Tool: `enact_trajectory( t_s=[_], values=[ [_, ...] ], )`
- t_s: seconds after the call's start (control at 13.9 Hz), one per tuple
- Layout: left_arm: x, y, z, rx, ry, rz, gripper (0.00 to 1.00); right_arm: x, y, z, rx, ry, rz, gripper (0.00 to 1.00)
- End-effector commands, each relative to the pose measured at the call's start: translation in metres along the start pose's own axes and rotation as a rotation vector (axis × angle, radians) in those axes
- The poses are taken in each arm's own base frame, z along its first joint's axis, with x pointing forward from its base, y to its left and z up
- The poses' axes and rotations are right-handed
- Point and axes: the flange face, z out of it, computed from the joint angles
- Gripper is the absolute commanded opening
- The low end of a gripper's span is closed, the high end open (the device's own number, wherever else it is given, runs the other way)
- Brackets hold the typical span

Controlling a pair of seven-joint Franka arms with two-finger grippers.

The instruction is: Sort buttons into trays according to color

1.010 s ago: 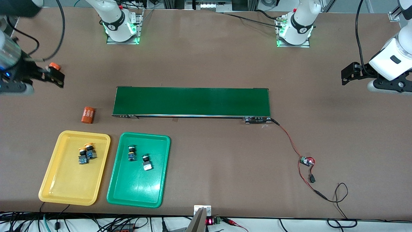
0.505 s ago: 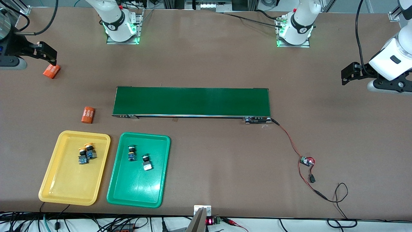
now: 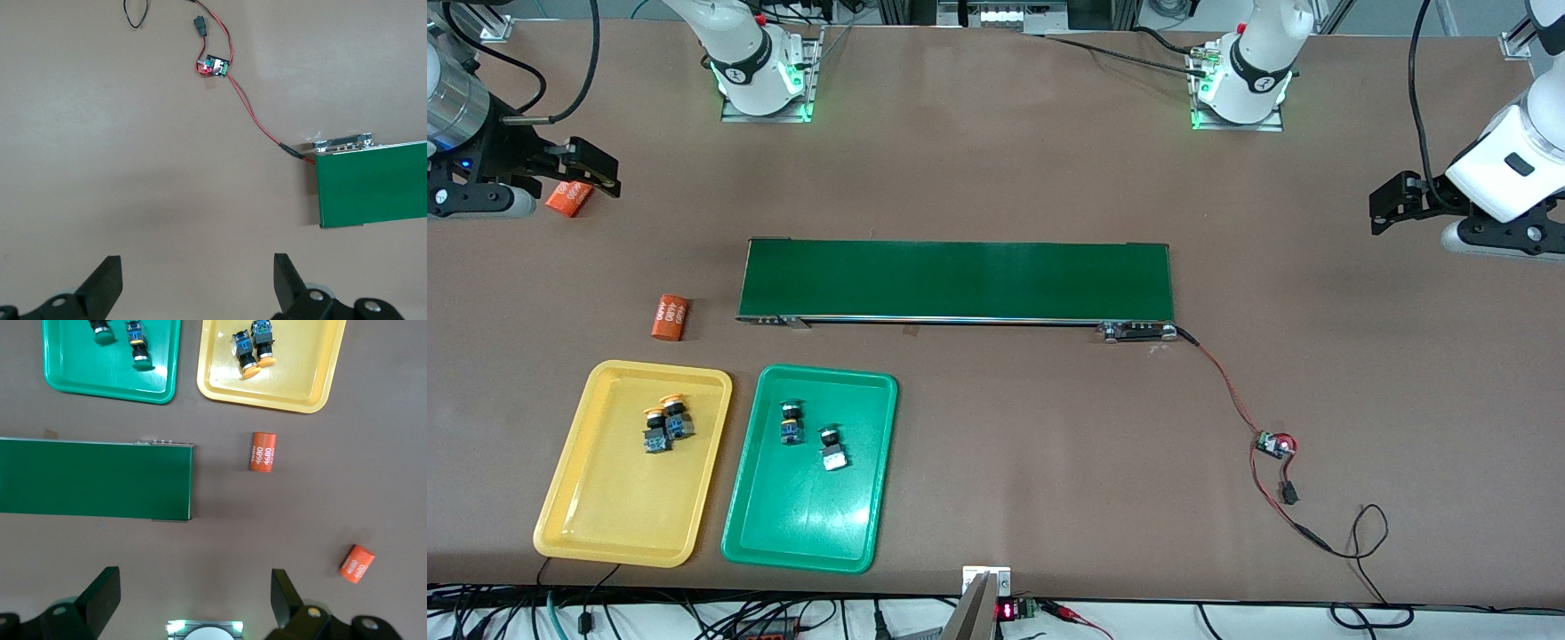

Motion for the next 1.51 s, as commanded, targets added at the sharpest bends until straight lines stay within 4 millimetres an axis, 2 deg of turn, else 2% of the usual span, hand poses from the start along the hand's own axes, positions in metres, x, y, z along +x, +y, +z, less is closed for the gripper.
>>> enact_trajectory(
  t_s=[0.0, 0.58, 1.44],
  values=[
    [-0.001, -0.001, -0.002, 0.023, -0.007, 0.010, 1.00, 0.003, -0.012, -0.002, 0.008, 0.007, 0.021, 1.00],
    [-0.001, -0.001, -0.002, 0.023, -0.007, 0.010, 1.00, 0.008, -0.006, -0.001, -0.014, 0.027, -0.045, 1.00],
    [-0.001, -0.001, -0.002, 0.023, -0.007, 0.010, 1.00, 0.008, 0.003, -0.001, -0.013, 0.025, -0.006, 1.00]
  ],
)
